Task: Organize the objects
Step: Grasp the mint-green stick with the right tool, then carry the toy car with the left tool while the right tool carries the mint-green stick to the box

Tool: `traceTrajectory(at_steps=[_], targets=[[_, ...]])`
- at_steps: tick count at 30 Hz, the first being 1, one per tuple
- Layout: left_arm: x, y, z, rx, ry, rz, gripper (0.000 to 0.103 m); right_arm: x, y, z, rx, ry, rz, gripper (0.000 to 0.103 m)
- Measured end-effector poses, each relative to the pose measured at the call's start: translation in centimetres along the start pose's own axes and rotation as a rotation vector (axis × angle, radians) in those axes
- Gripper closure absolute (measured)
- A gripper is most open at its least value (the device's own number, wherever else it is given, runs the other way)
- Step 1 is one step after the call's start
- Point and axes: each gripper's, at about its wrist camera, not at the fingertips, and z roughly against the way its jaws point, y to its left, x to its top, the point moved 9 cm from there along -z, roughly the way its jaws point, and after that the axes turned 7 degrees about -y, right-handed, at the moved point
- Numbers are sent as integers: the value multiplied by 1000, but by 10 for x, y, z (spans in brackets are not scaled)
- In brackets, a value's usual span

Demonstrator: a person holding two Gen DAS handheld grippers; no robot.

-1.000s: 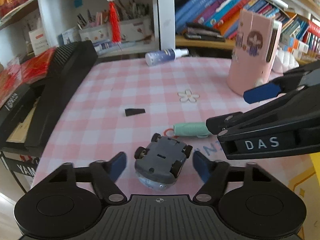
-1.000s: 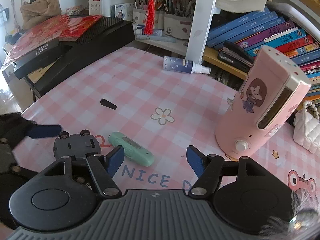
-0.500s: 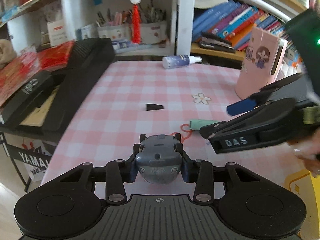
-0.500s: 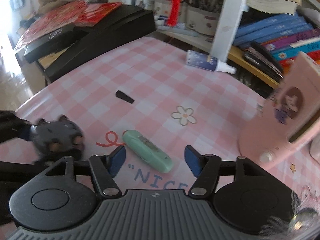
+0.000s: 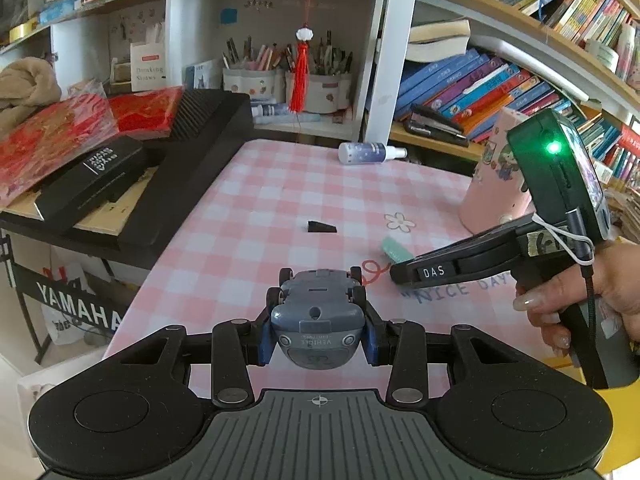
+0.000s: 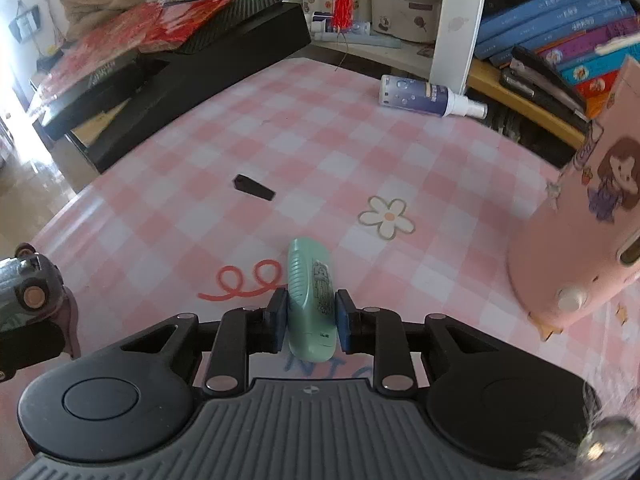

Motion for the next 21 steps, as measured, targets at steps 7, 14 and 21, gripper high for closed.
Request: traceTrajectory(at_steps=[7,14,21], targets=[[0,-2,26,-21,-27,-12,64,-2,16,44,18,-74,-61,80],[-6,-3,67,-55,-62,-31,64,-13,43,103,11,-150,-85,80],[-16,0,109,-93,-94,-25,64,-39,64,160,-24,-217,-159,80]])
